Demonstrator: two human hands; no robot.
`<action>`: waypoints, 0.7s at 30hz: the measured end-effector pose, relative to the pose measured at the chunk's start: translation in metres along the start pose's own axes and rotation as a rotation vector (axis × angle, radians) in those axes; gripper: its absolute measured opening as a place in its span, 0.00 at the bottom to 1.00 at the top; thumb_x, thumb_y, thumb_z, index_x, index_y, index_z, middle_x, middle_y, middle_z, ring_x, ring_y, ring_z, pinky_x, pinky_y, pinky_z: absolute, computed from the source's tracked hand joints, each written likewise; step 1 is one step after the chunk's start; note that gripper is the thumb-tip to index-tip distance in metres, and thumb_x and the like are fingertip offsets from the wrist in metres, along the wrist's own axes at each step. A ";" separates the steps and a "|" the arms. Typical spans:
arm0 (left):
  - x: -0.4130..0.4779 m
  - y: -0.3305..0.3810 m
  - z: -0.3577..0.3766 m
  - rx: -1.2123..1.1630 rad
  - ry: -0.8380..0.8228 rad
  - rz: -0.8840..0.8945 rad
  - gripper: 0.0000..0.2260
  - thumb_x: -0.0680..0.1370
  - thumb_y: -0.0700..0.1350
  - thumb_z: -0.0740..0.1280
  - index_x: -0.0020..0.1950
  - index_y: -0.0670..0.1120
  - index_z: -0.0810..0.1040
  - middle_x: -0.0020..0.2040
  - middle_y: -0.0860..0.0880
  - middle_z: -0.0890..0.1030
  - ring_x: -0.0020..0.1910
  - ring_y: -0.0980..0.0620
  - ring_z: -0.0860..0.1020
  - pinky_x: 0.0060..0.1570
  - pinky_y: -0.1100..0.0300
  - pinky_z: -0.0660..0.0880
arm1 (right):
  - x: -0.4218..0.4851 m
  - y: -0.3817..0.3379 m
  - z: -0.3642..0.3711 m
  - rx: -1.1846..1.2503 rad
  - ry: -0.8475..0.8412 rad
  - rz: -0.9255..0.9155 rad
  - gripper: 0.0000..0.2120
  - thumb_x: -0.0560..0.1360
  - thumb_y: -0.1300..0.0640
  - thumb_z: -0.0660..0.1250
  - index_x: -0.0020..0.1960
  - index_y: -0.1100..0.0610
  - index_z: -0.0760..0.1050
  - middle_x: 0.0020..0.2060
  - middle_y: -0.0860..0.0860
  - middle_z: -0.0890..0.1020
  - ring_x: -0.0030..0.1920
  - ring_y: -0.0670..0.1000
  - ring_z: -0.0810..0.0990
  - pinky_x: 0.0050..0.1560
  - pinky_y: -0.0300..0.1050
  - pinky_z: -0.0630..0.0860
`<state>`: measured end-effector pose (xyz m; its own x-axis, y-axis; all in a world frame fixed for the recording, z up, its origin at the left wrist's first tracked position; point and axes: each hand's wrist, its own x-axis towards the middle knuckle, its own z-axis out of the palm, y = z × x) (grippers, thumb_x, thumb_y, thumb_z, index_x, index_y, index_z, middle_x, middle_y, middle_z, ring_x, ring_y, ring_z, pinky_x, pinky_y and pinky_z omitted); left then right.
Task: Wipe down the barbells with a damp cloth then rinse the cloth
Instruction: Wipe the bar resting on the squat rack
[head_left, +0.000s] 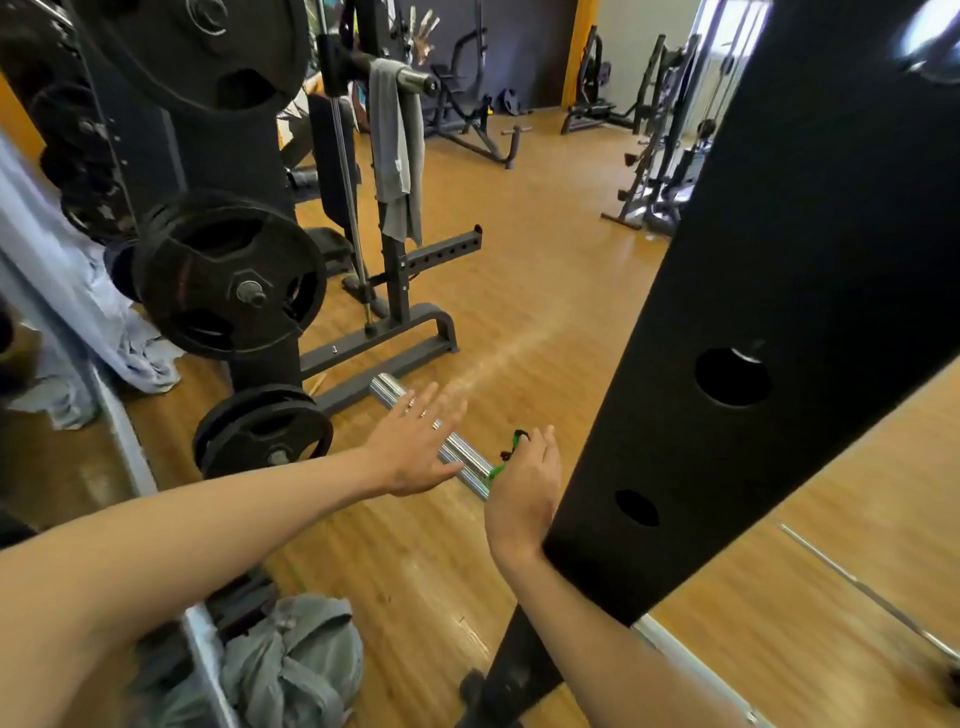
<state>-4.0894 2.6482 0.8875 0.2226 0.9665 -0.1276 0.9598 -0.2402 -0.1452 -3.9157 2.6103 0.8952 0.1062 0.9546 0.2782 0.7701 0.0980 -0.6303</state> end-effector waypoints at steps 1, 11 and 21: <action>0.001 0.002 0.002 0.007 -0.015 0.011 0.40 0.80 0.71 0.48 0.82 0.50 0.38 0.82 0.43 0.38 0.80 0.43 0.36 0.78 0.46 0.39 | 0.000 -0.001 -0.002 0.047 -0.035 0.014 0.21 0.79 0.73 0.61 0.72 0.72 0.66 0.71 0.66 0.70 0.72 0.63 0.67 0.70 0.37 0.59; 0.032 -0.003 0.010 0.097 0.025 0.233 0.42 0.77 0.74 0.45 0.82 0.50 0.38 0.82 0.43 0.39 0.81 0.44 0.37 0.78 0.45 0.38 | -0.001 -0.005 0.007 0.481 0.293 0.381 0.12 0.86 0.63 0.56 0.58 0.66 0.77 0.52 0.62 0.80 0.60 0.47 0.68 0.57 0.31 0.66; 0.099 -0.056 0.048 0.067 0.051 0.551 0.47 0.73 0.80 0.42 0.82 0.51 0.38 0.82 0.47 0.37 0.80 0.47 0.36 0.79 0.47 0.40 | 0.023 0.022 0.052 0.298 0.592 0.457 0.19 0.87 0.56 0.51 0.68 0.63 0.75 0.64 0.48 0.75 0.62 0.41 0.71 0.65 0.30 0.66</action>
<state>-4.1293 2.7526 0.8360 0.6978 0.6994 -0.1546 0.6869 -0.7146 -0.1325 -3.9296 2.6487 0.8500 0.7506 0.6189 0.2314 0.3784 -0.1155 -0.9184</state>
